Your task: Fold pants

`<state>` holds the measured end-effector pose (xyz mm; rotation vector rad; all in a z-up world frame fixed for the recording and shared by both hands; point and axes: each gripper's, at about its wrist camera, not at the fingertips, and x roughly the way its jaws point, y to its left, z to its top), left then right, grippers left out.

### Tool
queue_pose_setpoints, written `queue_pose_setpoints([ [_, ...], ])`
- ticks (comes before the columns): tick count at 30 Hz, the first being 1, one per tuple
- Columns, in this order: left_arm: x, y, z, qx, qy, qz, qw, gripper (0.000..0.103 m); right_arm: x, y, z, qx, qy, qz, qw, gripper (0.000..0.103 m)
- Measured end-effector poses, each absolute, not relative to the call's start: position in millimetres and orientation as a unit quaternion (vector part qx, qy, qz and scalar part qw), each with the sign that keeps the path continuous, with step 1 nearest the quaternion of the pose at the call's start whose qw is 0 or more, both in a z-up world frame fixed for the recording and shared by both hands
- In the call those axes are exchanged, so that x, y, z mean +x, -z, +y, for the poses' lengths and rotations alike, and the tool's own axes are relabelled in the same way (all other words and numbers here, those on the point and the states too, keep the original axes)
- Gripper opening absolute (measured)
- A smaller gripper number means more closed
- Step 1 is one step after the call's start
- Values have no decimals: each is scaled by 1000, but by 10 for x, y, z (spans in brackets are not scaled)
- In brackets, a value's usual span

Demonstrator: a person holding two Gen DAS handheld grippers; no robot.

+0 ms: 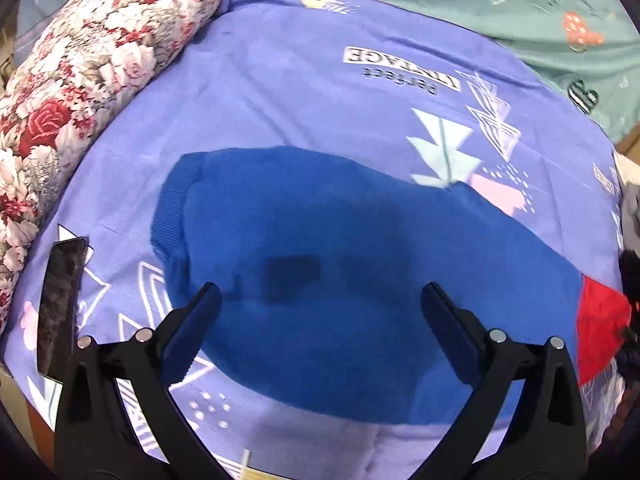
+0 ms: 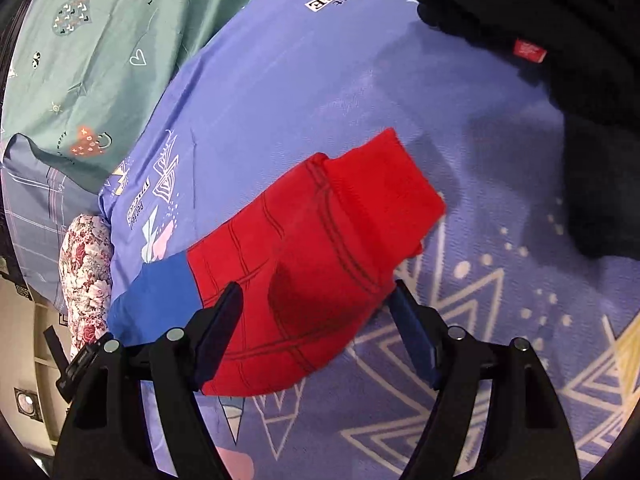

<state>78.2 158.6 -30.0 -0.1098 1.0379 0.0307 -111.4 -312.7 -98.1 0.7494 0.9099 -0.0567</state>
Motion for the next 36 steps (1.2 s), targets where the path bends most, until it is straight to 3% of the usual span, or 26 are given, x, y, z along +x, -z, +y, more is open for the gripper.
queue_pose_setpoints([
  [2,804,475,1506,-25,-13,508,861,101,-1066,970,-3108,346,37,424,836,75],
  [3,854,621,1500,-7,-26,523,852,101,-1037,971,-3093,339,48,421,840,69],
  [4,913,831,1533,-5,-41,552,833,101,-1013,976,-3088,335,61,418,842,54],
  [7,872,813,1627,-49,-34,531,845,101,-983,1052,-3107,364,75,415,831,27],
  [10,876,826,1585,-31,-25,536,843,101,-987,1061,-3119,383,73,407,826,21],
  [18,854,746,1706,-65,2,540,839,101,-738,277,-2324,293,-8,386,875,20],
  [24,745,600,1854,-113,24,529,841,101,-117,482,-981,188,-82,469,859,22],
  [26,729,591,1887,-119,23,529,840,101,19,649,-648,152,-90,499,848,27],
  [28,702,587,1910,-116,22,528,841,101,95,734,-349,100,-90,522,843,45],
  [29,696,589,1913,-115,24,528,841,101,77,727,-318,88,-97,517,846,63],
  [30,695,591,1919,-115,25,529,841,101,54,679,-285,89,-120,506,850,68],
  [36,736,583,1790,-91,23,533,841,101,-83,418,-646,234,-228,477,816,66],
])
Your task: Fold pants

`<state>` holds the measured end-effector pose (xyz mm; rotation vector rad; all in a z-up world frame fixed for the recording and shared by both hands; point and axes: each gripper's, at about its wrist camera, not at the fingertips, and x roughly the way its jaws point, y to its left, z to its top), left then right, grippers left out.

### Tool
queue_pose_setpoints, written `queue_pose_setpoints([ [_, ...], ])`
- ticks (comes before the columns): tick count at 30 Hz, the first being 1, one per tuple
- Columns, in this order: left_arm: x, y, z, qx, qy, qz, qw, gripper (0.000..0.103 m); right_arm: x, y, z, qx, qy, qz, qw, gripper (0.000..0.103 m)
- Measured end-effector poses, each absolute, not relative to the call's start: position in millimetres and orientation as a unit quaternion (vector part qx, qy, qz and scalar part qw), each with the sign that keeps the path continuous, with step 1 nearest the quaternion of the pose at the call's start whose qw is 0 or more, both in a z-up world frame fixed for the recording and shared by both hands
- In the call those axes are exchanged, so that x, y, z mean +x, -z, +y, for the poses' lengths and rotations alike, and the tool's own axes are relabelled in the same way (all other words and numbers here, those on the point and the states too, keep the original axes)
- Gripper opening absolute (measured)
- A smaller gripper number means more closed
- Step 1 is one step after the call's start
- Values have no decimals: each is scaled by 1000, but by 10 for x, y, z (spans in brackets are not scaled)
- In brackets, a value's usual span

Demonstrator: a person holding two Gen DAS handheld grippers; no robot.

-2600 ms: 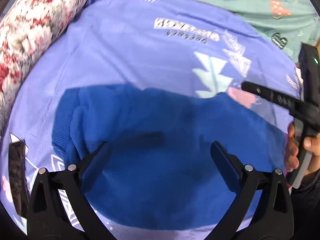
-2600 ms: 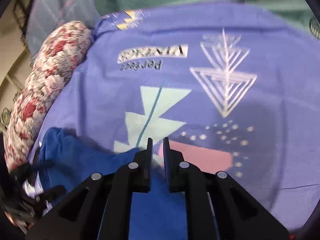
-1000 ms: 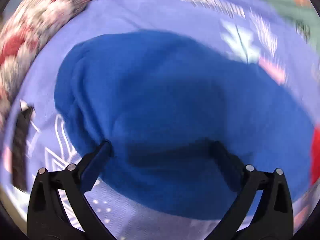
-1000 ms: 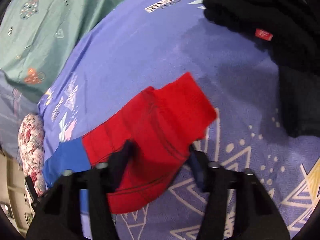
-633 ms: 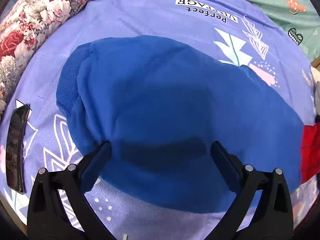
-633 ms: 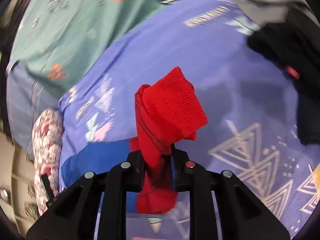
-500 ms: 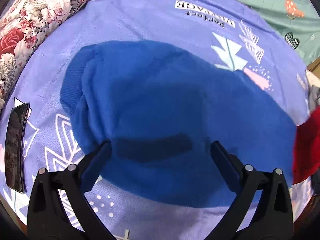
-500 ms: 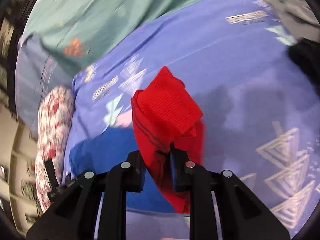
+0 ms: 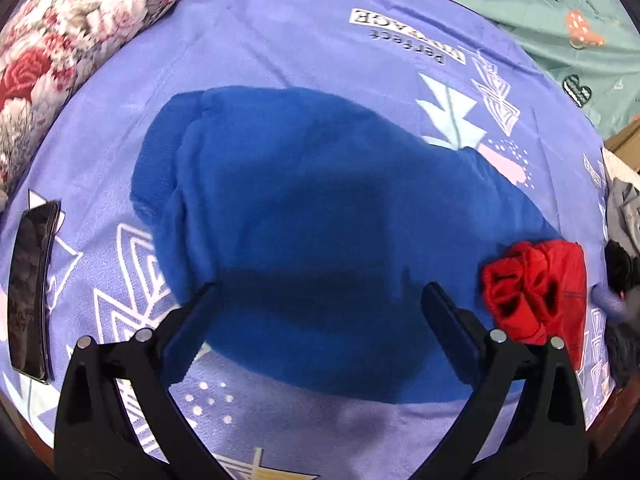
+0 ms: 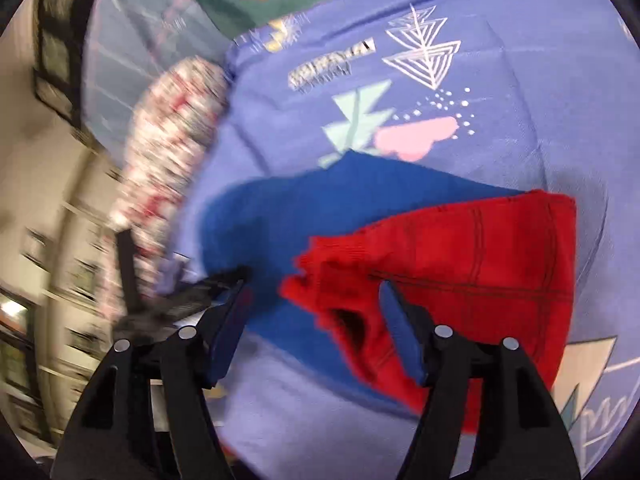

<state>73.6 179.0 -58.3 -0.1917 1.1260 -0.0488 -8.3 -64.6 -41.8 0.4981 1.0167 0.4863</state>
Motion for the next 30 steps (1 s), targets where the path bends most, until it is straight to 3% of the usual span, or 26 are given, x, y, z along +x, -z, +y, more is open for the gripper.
queue_pose_setpoints([
  [3,724,518,1664,-84,33,529,844,101,-121,248,-962,202,-159,435,863,60],
  [7,711,440,1399,-63,52,527,846,101,-9,474,-1383,211,-91,452,862,35],
  [12,732,373,1074,-56,73,529,843,101,101,767,-1492,233,-128,471,841,29],
  [14,747,332,918,-49,78,521,849,101,93,802,-1496,185,-81,470,859,22],
  [16,789,330,741,-35,83,522,848,101,100,784,-1496,112,14,451,885,23],
  [23,860,447,305,9,101,531,841,101,-158,715,-1457,170,-157,487,842,23],
  [26,858,479,328,5,97,539,837,101,-232,973,-1237,97,-176,537,819,23],
  [27,846,466,354,5,96,538,837,101,-295,954,-1168,64,-178,520,833,23],
  [30,797,362,536,-4,77,528,846,101,-367,862,-1051,24,-190,531,825,33],
])
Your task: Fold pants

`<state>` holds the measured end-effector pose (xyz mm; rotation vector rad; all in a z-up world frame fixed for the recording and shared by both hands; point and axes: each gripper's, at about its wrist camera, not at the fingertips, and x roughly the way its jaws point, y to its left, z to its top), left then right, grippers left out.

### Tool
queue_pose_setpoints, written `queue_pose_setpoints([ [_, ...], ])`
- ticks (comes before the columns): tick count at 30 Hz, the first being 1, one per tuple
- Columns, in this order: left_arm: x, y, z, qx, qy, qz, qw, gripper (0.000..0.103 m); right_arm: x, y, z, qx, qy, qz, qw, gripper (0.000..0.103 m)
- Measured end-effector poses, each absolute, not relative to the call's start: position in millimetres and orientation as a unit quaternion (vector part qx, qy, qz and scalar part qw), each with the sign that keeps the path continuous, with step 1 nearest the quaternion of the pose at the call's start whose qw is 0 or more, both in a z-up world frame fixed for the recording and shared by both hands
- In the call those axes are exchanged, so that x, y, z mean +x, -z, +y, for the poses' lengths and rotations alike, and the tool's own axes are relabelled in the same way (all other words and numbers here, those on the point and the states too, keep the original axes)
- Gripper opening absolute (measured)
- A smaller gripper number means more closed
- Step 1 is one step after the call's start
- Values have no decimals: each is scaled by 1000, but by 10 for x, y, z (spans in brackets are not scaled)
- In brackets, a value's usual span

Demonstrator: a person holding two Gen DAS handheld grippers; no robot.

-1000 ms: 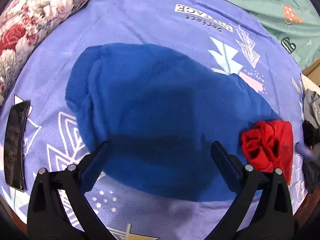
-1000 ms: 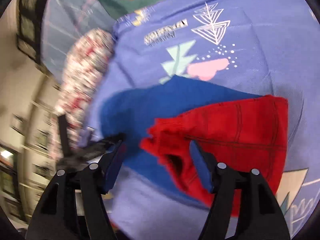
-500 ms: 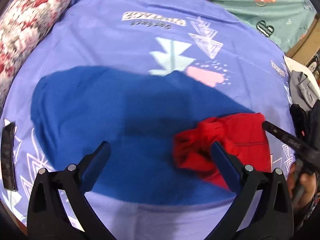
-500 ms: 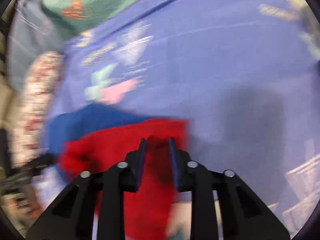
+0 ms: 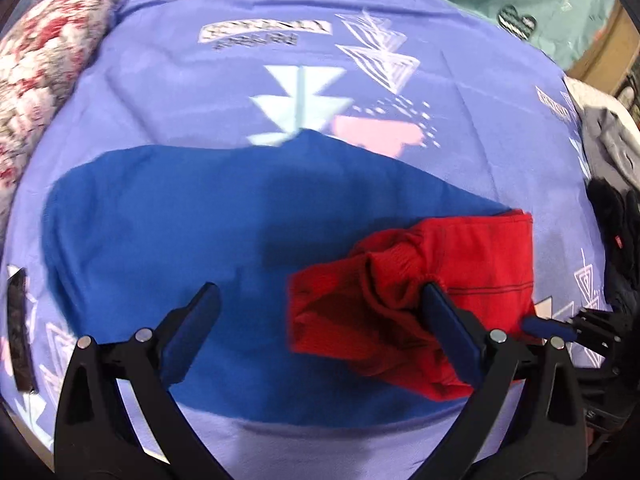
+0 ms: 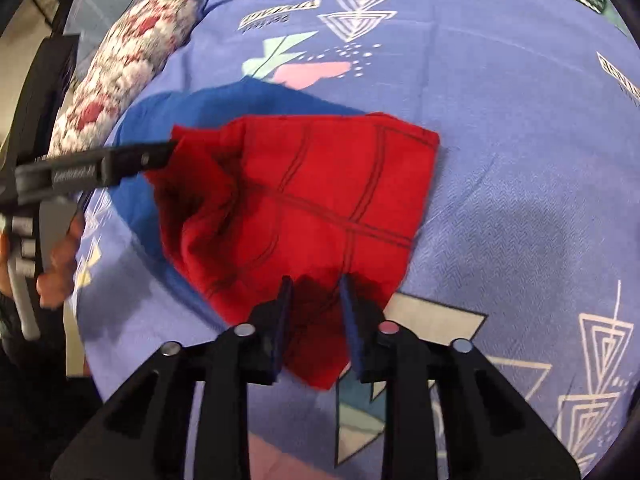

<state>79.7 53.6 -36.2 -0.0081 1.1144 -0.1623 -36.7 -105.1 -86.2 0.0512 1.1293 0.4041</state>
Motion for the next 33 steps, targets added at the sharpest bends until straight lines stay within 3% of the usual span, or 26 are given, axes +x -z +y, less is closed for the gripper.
queue_pose_setpoints([
  [4,706,161,629,-32,88,491,866,101,-301,693,-1223,48,-147,489,859,45],
  [9,724,231,212,10,149,495,856,101,-16,661,-1343,100,-131,459,873,46],
  [12,837,453,74,18,145,523,840,101,146,808,-1297,76,-100,477,870,47],
  [14,910,620,137,18,126,546,828,101,206,929,-1321,67,-78,484,869,55],
  [23,821,714,487,4,109,547,830,101,-18,674,-1370,95,-120,435,887,54],
  [24,830,745,472,7,111,547,830,101,-26,698,-1299,94,-152,442,879,46],
  [25,838,776,474,3,109,550,828,101,-12,734,-1253,90,-161,449,874,26],
  [28,865,824,499,-10,101,553,827,101,79,955,-1173,37,-121,465,876,2],
  [33,802,678,528,-8,109,551,827,101,67,880,-1351,110,-162,450,871,13],
])
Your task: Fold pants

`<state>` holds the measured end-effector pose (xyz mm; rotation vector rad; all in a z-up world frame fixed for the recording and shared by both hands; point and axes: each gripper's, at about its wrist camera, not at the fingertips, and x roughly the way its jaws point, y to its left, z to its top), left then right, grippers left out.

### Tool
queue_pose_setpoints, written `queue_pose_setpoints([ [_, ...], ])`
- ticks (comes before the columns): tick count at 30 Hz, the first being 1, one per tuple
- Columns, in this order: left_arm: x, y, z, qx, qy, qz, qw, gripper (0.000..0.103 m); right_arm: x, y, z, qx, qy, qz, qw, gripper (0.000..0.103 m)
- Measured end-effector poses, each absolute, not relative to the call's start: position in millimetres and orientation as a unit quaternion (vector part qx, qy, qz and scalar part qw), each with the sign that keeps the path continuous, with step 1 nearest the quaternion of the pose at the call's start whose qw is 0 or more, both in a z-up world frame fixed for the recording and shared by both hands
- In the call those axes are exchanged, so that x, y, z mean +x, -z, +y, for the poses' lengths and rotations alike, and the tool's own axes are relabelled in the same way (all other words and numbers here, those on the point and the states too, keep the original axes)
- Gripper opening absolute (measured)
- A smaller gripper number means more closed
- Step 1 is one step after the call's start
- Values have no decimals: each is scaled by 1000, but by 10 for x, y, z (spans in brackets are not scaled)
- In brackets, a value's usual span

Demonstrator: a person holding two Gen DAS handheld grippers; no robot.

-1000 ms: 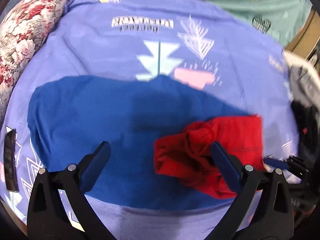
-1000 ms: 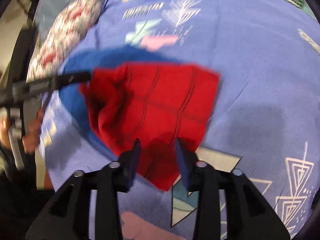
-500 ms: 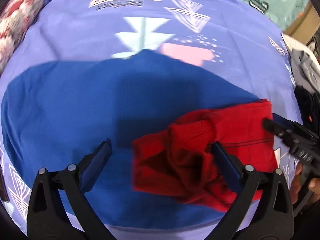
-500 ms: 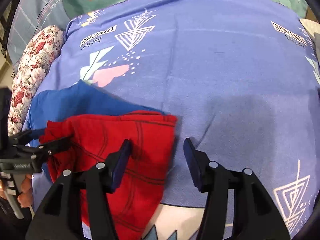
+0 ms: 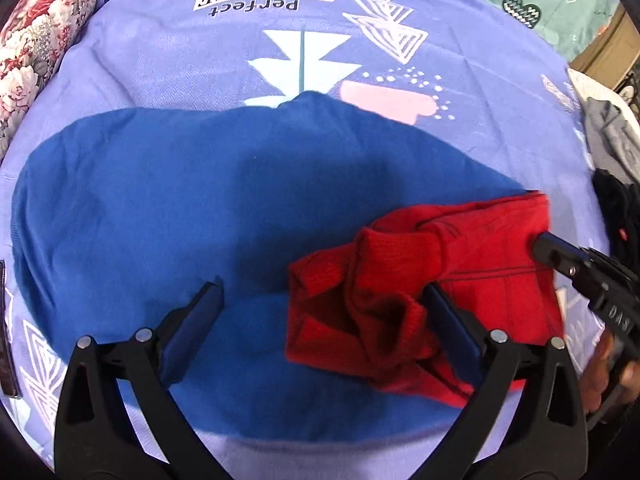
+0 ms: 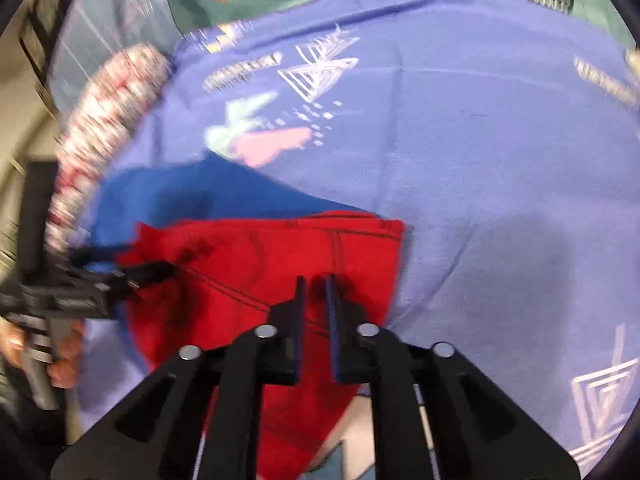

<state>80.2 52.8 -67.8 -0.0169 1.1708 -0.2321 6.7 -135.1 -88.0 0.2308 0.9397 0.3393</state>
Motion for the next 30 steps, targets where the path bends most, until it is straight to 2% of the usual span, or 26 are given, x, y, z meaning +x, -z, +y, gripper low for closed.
queue_pose_setpoints([
  [4,640,407,814,-34,109,523,844,101,-11,798,-1496,126,-128,410,894,17],
  [9,467,328,1384,-80,52,516,851,101,-14,846,-1519,129,-112,412,895,20],
  [11,381,328,1664,-103,37,512,852,101,-39,814,-1503,118,-108,403,901,35],
  [12,346,317,1783,-114,30,503,856,101,-51,801,-1502,115,-105,398,904,57],
  [13,326,308,1946,-128,17,490,862,101,-73,788,-1506,116,-101,392,907,61],
  [18,344,470,2495,-191,-37,501,843,100,-92,776,-1488,119,-112,385,909,62],
  [20,374,542,2629,-217,-42,501,837,99,-89,788,-1463,111,-108,388,909,68],
  [22,432,625,2681,-225,-43,509,830,99,-104,786,-1445,99,-95,382,914,81],
  [24,463,676,2680,-229,-37,511,827,93,-121,780,-1447,95,-90,373,919,84],
  [27,591,772,2665,-232,-19,521,822,78,-106,804,-1465,107,-93,377,915,85],
  [30,765,797,2589,-194,-20,525,828,77,-80,834,-1475,112,-91,384,912,85],
])
